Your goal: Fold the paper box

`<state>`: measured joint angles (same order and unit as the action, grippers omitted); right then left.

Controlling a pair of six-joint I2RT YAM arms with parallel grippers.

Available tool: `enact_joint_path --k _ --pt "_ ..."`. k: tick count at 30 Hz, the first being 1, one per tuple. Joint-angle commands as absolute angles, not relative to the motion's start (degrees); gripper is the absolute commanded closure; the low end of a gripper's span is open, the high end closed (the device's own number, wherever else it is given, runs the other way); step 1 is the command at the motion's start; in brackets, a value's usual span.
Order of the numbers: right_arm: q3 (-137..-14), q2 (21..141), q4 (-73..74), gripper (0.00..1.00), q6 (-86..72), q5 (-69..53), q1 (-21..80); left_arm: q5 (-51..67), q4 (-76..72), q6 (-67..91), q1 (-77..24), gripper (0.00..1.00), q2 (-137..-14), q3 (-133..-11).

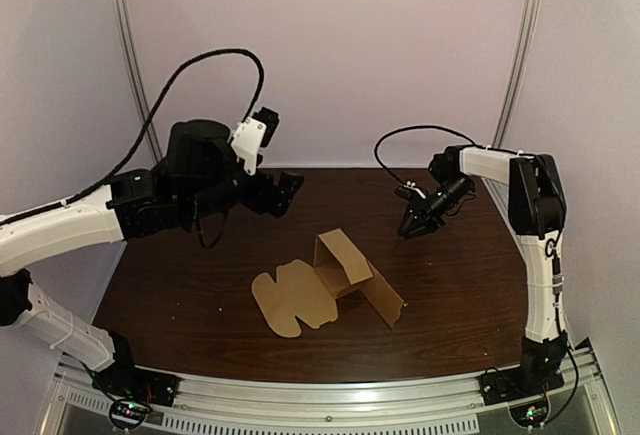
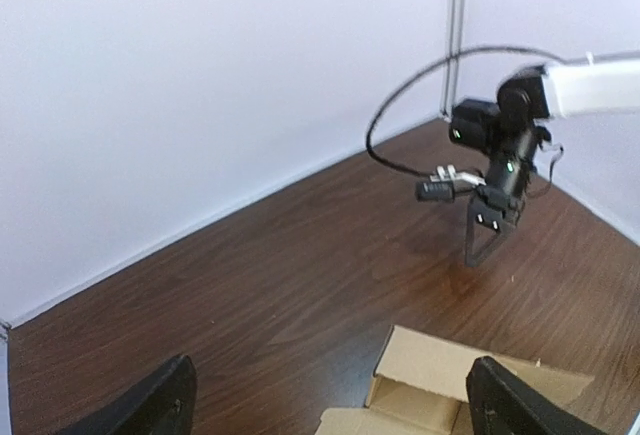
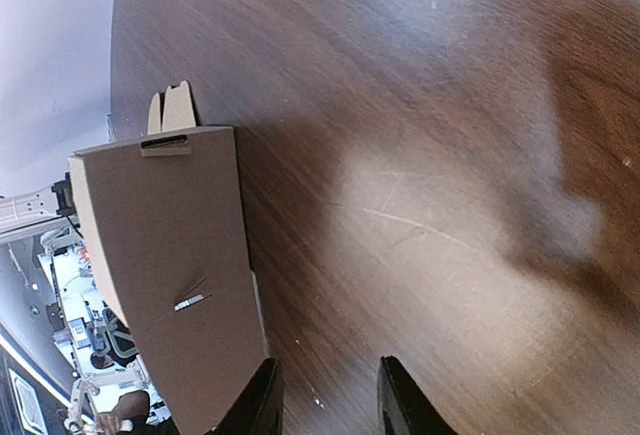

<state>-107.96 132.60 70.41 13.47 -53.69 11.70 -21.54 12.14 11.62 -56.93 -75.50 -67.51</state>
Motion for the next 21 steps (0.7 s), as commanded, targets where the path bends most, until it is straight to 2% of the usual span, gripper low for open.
enact_joint_path --k 1,4,8,12,15,18,21 --pt "-105.1 125.3 68.0 0.67 14.2 -54.5 12.0 -29.8 19.2 18.8 -55.0 0.03 -74.6 -81.6" --pt "-103.6 122.3 67.6 0.66 14.1 -55.7 12.0 -28.7 27.5 23.3 -54.8 0.03 -76.4 -94.9" --pt "-100.1 119.0 64.7 0.65 12.5 -57.4 12.2 -21.7 26.2 27.3 -54.8 0.02 -73.8 -98.0" --pt "-99.4 118.6 65.0 0.65 13.0 -56.8 12.4 -16.3 19.1 29.8 -54.8 0.03 -69.6 -94.0" --pt "-100.0 119.2 64.9 0.65 12.9 -55.3 13.1 -18.3 13.3 33.5 -53.7 0.03 -66.2 -88.7" --pt "-101.2 120.1 65.2 0.65 13.0 -54.8 14.5 -16.5 6.1 43.0 -48.7 0.03 -63.3 -81.4" --pt "-101.9 120.5 65.7 0.65 13.3 -54.6 15.7 -6.2 -2.8 55.4 -40.6 0.07 -63.0 -76.7"
